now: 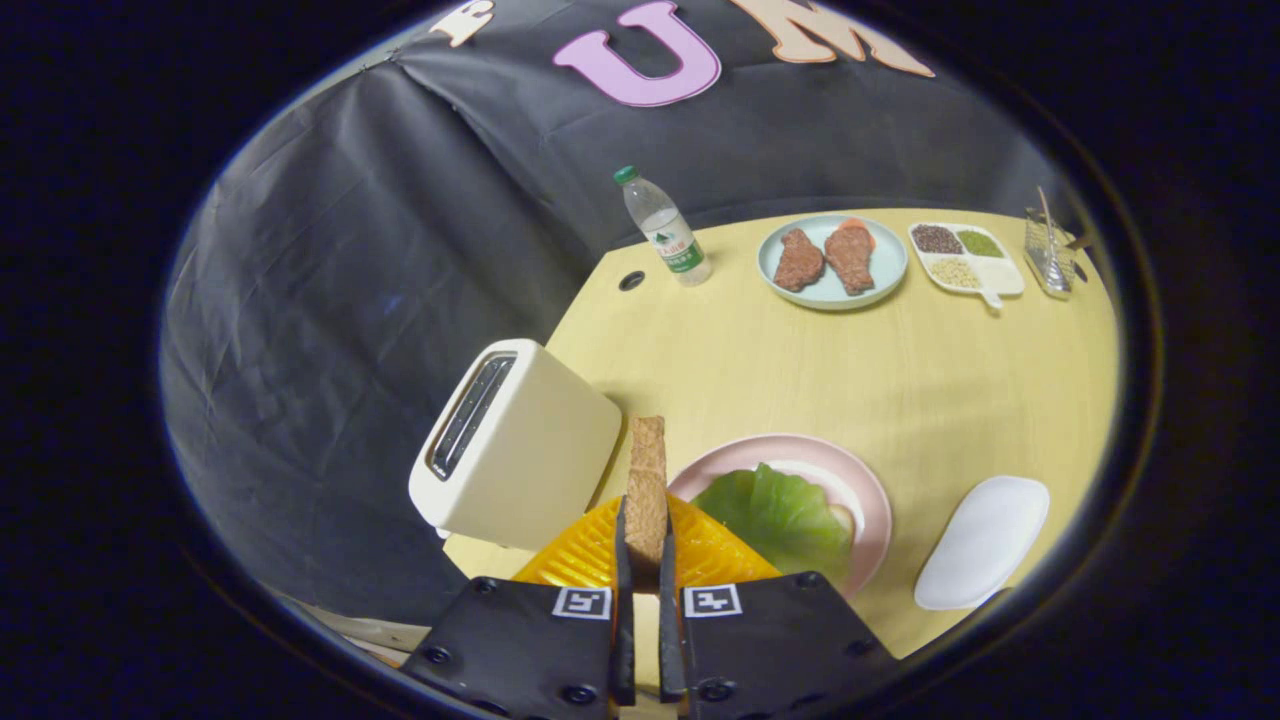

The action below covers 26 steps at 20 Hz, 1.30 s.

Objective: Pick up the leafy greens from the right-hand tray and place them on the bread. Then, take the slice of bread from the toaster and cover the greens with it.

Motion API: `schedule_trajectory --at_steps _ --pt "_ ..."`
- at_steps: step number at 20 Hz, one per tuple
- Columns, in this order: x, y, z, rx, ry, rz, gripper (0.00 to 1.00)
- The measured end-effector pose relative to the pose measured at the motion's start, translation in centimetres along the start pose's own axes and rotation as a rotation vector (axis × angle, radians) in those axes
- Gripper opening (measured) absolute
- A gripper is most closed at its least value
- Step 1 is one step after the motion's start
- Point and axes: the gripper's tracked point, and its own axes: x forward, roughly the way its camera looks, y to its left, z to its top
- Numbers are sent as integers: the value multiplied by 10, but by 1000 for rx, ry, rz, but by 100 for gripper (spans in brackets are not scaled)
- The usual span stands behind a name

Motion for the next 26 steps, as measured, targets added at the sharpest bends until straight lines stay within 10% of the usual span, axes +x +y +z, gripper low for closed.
schedule_trajectory --at_steps 20,26 --pt "15 -75 -43 179 56 -88 19" --pt "14 -94 -54 162 62 -141 36"
